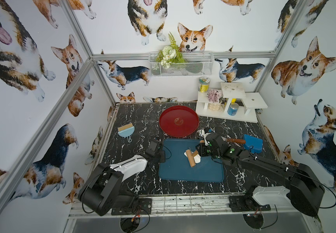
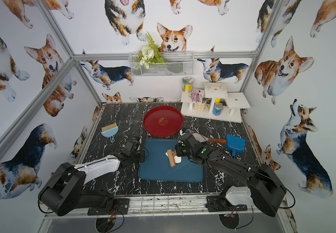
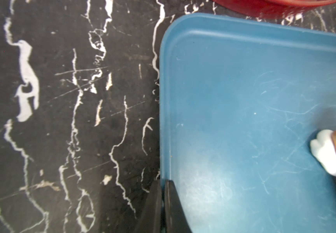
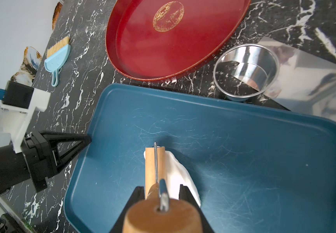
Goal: Roll out the dumpling wrappers from the dough
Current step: Flatten out the dough on the work surface.
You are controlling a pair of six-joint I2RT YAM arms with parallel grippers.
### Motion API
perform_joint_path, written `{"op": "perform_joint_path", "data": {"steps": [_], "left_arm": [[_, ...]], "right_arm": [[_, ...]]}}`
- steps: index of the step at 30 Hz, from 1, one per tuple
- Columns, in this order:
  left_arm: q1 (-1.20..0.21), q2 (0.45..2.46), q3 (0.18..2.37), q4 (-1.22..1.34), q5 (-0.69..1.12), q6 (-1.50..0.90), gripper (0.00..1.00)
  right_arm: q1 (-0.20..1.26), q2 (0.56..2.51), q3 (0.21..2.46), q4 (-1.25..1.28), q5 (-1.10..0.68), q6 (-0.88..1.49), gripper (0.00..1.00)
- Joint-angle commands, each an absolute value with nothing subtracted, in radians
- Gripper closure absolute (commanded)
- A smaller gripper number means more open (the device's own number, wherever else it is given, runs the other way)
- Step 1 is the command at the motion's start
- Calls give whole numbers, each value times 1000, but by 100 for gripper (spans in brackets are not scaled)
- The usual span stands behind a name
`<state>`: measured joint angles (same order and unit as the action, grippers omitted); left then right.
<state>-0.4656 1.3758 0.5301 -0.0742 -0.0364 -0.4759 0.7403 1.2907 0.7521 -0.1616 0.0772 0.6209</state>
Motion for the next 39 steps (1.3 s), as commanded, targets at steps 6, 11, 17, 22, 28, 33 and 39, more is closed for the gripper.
{"op": "perform_joint_path", "data": {"steps": [6,11,17,22,28,33,39], "left_arm": [[-450,1342,523,-95,-49,-449,100],[-444,1335,517,-93,-43,-449,100],[-442,1338,515,-83,-36,-451,100],[-442,1334,511,-76,-34,-451,100],[-440,1336,512,-77,-35,-451,100],[-438,1330,509,-75,-37,-454,100],[-435,1330,507,-73,-34,-453,100]], "right_arm": [[717,1273,758,-375,141,569,100],[649,1225,763,-418,169,500,100],[644,1245,733,-392,109,492,100],[698,1293,725,-361,122,509,100],[730,1345,733,-360,143,522,100],[680,1283,749,-392,169,488,100],[621,1247,748,-442,190,417,100]]}}
